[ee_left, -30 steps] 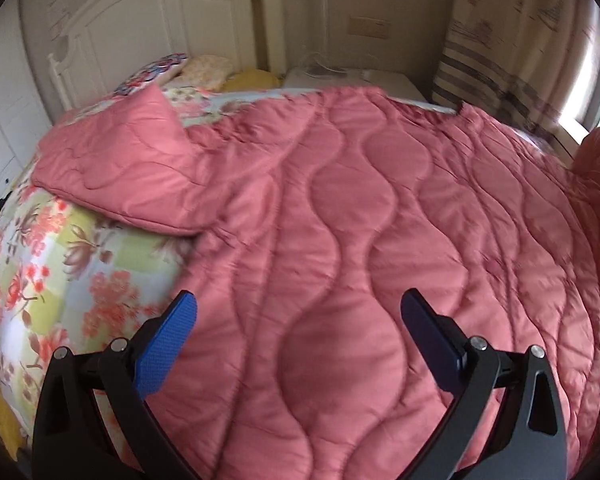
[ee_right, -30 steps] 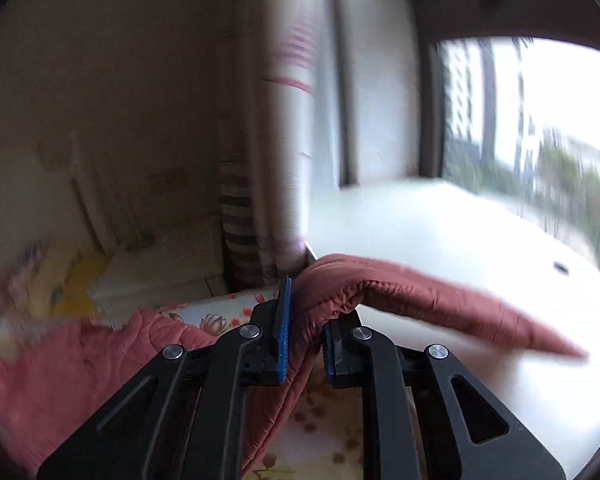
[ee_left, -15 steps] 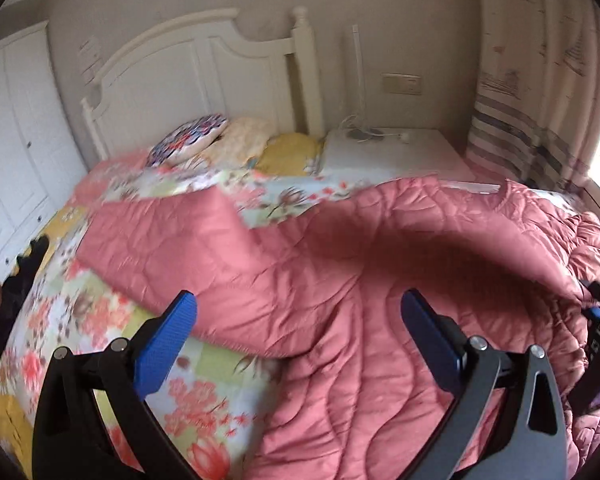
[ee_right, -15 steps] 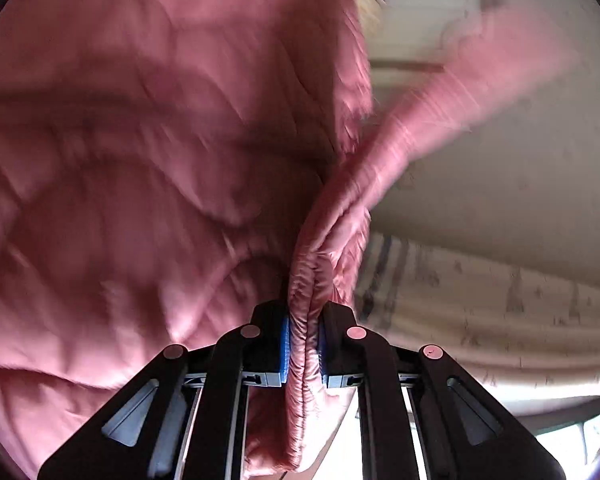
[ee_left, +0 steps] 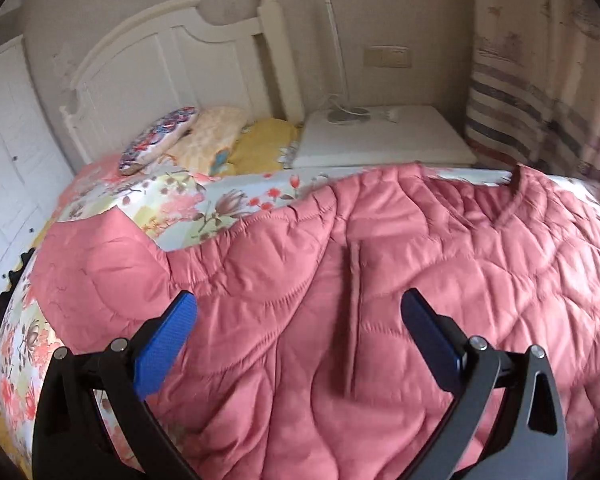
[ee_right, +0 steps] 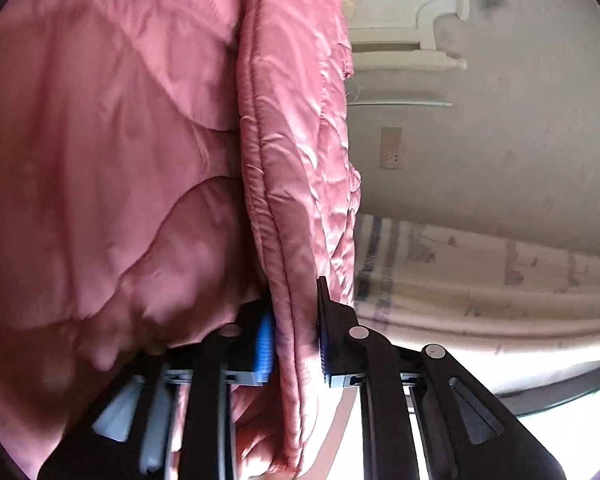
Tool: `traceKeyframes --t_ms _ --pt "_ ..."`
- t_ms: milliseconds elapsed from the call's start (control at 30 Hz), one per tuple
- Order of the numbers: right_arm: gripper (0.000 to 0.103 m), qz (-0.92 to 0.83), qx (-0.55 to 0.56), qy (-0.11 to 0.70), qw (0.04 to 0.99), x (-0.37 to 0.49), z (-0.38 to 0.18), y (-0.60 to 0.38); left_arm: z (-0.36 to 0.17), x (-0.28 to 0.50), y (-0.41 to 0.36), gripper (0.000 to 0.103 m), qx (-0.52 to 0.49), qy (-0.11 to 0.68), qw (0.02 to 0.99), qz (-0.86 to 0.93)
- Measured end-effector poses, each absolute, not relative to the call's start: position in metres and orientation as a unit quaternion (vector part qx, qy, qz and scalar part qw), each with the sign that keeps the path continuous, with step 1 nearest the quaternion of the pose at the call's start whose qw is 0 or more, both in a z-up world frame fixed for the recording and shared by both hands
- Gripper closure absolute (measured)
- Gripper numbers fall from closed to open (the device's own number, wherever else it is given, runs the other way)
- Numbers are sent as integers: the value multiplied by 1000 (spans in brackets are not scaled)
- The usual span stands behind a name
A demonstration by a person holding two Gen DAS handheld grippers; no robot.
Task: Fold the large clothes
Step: 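Lift the grasped sleeve with the right tool and lay it across the coat body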
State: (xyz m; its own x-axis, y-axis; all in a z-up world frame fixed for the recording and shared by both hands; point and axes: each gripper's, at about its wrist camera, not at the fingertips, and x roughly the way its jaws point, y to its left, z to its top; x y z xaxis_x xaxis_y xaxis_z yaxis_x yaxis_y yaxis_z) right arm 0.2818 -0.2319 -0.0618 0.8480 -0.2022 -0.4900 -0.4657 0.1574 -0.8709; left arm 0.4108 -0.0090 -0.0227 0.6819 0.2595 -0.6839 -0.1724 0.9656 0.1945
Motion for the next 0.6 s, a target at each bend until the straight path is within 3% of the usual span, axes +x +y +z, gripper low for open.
traceKeyframes --t_ms 233,300,333,367,500,600 --pt "88 216 -264 388 856 315 41 -275 -49 428 -32 2 78 416 902 89" --pt "73 210 -145 431 866 349 51 -304 -59 429 -38 2 93 425 896 88" --pt "48 207 -87 460 859 370 49 -318 -65 430 -38 2 93 435 891 88" --pt "44 195 -56 473 857 377 42 -328 -67 431 -37 2 89 441 889 88" --pt "44 107 -9 559 822 424 -20 -373 -70 432 -31 2 64 452 886 86" --pt "45 127 4 552 824 428 -24 -386 -73 428 -34 2 65 451 887 75"
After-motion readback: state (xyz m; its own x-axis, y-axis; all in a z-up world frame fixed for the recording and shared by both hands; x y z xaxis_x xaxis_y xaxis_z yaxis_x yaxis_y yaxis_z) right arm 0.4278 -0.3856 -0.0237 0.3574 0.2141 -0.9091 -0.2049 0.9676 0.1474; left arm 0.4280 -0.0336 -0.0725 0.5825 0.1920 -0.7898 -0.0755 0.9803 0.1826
